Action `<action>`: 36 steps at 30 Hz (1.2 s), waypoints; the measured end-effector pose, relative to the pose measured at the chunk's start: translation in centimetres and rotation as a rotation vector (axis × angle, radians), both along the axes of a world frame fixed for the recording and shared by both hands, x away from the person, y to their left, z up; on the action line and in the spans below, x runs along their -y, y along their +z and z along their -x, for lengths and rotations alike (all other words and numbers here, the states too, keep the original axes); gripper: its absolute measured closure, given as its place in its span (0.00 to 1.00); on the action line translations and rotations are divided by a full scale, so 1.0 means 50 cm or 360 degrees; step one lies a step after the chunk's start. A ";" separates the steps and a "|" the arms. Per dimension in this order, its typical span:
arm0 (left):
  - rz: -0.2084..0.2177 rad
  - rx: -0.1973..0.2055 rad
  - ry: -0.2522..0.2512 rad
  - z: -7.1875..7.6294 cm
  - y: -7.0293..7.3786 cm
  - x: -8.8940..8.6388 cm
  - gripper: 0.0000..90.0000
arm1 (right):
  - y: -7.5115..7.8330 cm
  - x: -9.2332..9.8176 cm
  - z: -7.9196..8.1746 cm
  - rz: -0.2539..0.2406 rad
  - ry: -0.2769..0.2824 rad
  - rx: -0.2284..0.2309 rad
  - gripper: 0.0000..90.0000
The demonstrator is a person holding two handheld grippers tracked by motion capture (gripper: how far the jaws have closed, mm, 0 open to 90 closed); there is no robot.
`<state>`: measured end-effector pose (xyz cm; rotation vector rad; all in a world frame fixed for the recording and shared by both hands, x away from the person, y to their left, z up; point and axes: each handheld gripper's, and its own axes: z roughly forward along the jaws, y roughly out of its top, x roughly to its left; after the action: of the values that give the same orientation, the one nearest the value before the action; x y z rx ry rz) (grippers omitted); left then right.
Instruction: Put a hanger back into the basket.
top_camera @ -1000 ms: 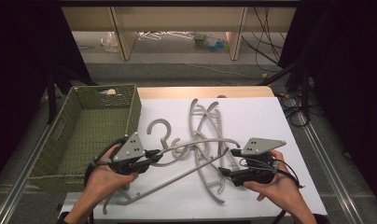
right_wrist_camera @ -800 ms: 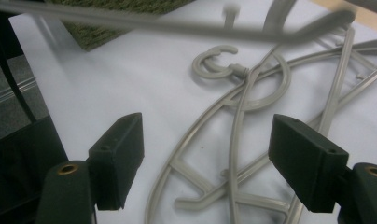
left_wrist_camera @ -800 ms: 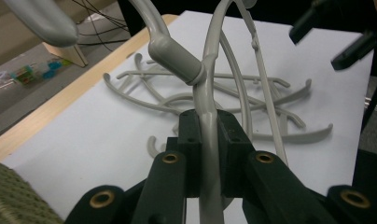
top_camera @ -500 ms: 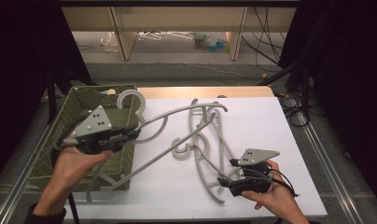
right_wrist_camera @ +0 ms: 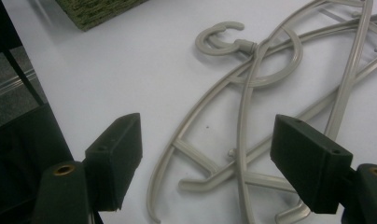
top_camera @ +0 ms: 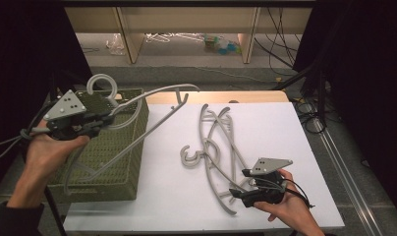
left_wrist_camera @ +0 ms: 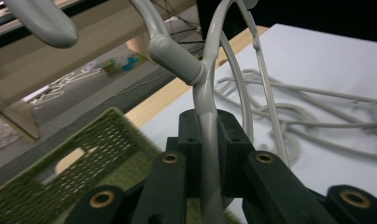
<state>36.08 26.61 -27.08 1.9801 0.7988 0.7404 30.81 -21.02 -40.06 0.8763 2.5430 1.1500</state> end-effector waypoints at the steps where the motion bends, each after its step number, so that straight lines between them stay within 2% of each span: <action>1: -0.0009 0.0005 0.0021 -0.008 -0.002 -0.010 0.91 | 0.000 0.000 0.001 0.0002 -0.0008 -0.0014 0.29; 3: -0.0045 0.0017 0.0047 -0.022 -0.008 -0.029 0.90 | 0.000 0.001 0.000 0.0002 -0.0004 -0.0015 0.29; 5: -0.0052 0.0010 0.0063 -0.027 -0.011 -0.039 0.91 | 0.000 0.001 0.001 -0.0003 -0.0011 -0.0030 0.29; 6: -0.0046 0.0008 0.0085 -0.036 -0.017 -0.057 0.91 | 0.000 0.003 -0.001 -0.0002 -0.0012 -0.0013 0.29; 11: -0.0063 0.0008 0.0137 -0.047 -0.030 -0.091 0.91 | -0.003 0.007 -0.004 -0.0016 -0.0039 -0.0006 0.26; 12: -0.0077 0.0009 0.0172 -0.049 -0.033 -0.100 0.91 | -0.005 0.008 -0.005 -0.0017 -0.0045 -0.0010 0.26; 18: -0.0134 0.0030 0.0229 -0.071 -0.055 -0.145 0.91 | -0.007 0.009 -0.006 -0.0013 -0.0034 -0.0017 0.26; 30: -0.0179 0.0015 0.0300 -0.092 -0.088 -0.195 0.91 | -0.011 0.010 -0.006 -0.0003 -0.0047 -0.0035 0.26; 36: -0.0149 -0.0012 0.0331 -0.098 -0.117 -0.219 0.91 | -0.012 0.010 -0.006 0.0000 -0.0034 -0.0020 0.25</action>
<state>40.98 37.53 -32.94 2.0031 1.0014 0.9064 31.08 -21.50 -40.65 0.9117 2.5372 1.1419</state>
